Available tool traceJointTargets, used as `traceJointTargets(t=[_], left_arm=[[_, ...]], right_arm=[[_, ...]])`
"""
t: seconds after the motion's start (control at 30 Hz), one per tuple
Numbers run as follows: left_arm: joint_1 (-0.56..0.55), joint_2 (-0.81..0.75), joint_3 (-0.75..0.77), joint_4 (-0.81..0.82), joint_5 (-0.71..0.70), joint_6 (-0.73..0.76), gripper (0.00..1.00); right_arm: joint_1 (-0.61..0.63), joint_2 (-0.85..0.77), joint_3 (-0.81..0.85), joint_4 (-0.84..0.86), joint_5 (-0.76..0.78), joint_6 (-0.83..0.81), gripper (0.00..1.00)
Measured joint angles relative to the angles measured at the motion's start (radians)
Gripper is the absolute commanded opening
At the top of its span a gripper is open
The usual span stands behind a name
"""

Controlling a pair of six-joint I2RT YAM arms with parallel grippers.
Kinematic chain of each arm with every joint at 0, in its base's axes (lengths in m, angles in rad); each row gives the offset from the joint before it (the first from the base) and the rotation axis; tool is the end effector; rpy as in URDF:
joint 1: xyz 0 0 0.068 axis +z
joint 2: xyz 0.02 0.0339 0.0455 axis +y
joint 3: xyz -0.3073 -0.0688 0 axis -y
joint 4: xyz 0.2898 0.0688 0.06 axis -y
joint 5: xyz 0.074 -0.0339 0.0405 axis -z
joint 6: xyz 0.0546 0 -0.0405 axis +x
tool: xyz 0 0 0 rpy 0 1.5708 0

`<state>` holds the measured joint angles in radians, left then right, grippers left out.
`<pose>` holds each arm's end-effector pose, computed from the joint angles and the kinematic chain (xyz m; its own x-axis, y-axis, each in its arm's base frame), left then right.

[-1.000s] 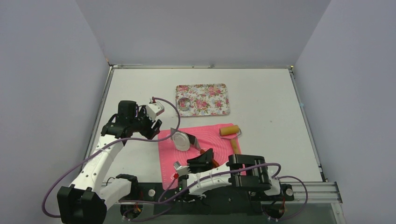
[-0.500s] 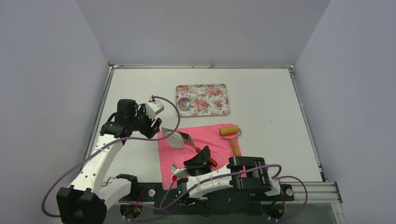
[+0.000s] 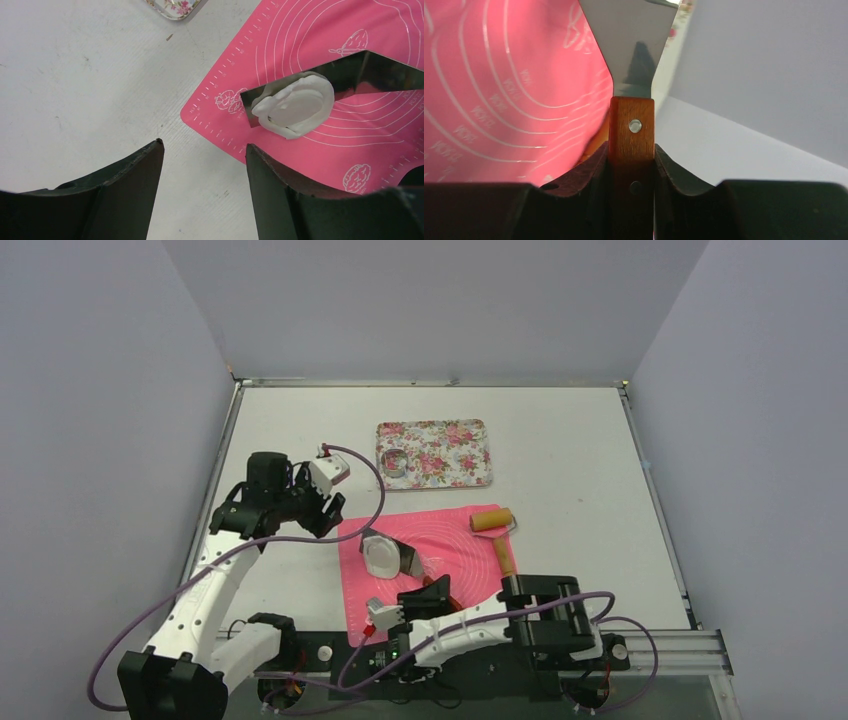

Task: Roll out the dumpling wrappers from the dough
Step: Scoop the dumpling wrapper from the work surface.

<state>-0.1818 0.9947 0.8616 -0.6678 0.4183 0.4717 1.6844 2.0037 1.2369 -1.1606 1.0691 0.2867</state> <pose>0.2262 -0.0641 0.3033 -0.4276 0.5008 -0.7526 0.7158 0.6961 0.0565 0.0063 0.3673 0.1406 -0.0234 -0.9945 0.1025 -0.4551 -0.0807 -0.8868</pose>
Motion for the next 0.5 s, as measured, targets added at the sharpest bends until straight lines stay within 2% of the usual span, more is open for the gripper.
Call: traceJointTargets(t=[0.13,0.27,0.4,0.5], left_arm=[[0.000,-0.002,0.017,-0.006,0.010,-0.006,0.59],[0.000,-0.002,0.030,-0.011,0.010,-0.008,0.59],[0.000,0.008,0.045,-0.020,0.010,-0.007,0.59],[0.000,0.014,0.049,-0.024,0.010,-0.007,0.59]], right_arm=[[-0.056,-0.169,-0.038,0.116,-0.246,-0.022,0.00],[-0.206,-0.399,-0.096,0.269,-0.718,-0.016,0.00],[-0.379,-0.438,-0.157,0.377,-1.115,0.047,0.00],[-0.463,-0.426,-0.244,0.430,-1.303,0.096,0.00]])
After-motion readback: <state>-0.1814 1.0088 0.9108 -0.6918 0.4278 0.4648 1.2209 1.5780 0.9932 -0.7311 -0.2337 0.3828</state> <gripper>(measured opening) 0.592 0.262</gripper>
